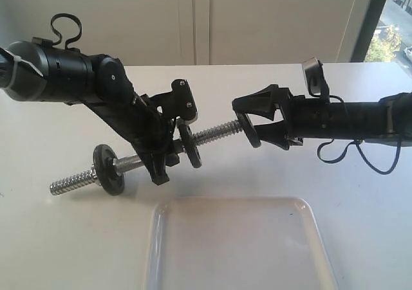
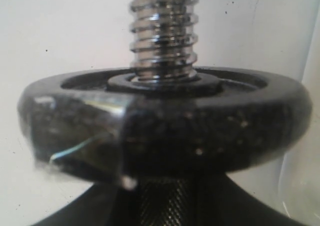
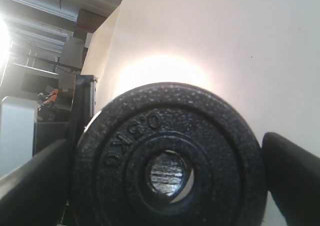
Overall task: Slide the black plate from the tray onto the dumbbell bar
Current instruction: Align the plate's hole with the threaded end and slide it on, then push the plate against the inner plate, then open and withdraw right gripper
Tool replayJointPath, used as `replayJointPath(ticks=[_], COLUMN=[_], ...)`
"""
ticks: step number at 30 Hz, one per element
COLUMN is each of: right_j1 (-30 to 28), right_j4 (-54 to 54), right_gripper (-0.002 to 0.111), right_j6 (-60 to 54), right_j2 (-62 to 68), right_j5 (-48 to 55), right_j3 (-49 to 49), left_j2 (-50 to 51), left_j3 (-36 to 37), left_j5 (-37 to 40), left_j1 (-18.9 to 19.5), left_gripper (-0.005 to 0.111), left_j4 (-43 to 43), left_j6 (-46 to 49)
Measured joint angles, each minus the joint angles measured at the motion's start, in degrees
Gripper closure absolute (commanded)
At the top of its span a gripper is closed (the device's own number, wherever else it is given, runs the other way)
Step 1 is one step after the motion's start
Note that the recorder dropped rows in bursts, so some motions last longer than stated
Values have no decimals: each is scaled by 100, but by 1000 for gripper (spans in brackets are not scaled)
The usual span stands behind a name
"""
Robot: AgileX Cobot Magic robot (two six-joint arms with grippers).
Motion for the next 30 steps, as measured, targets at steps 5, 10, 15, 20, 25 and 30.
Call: replayJointPath(ticks=[5,10,15,20,25,30], right_j1=[62,212,388,701,960,960], right_j4=[44,206,396,417,296,317], right_gripper=[108,108,108,108,108,108], right_j6=[0,0,10,10,10,-14], right_j2=[0,14,14,32,69,69], right_j5=[0,-83,-255,-475,-347,-348], right_j3=[0,0,-13,-35,-35,-35], left_j2=[0,0,0,0,-12,-12], left_j3=[0,34,34,62,62,62], left_j5=[-12,-130,-167,-181,-255,-268], left_j1=[0,0,34,61,-76,-99], left_gripper=[107,107,107,107,107,107], left_j4=[0,-143,-157,-139,-360,-466], left_j6=[0,63,43,94,222,193])
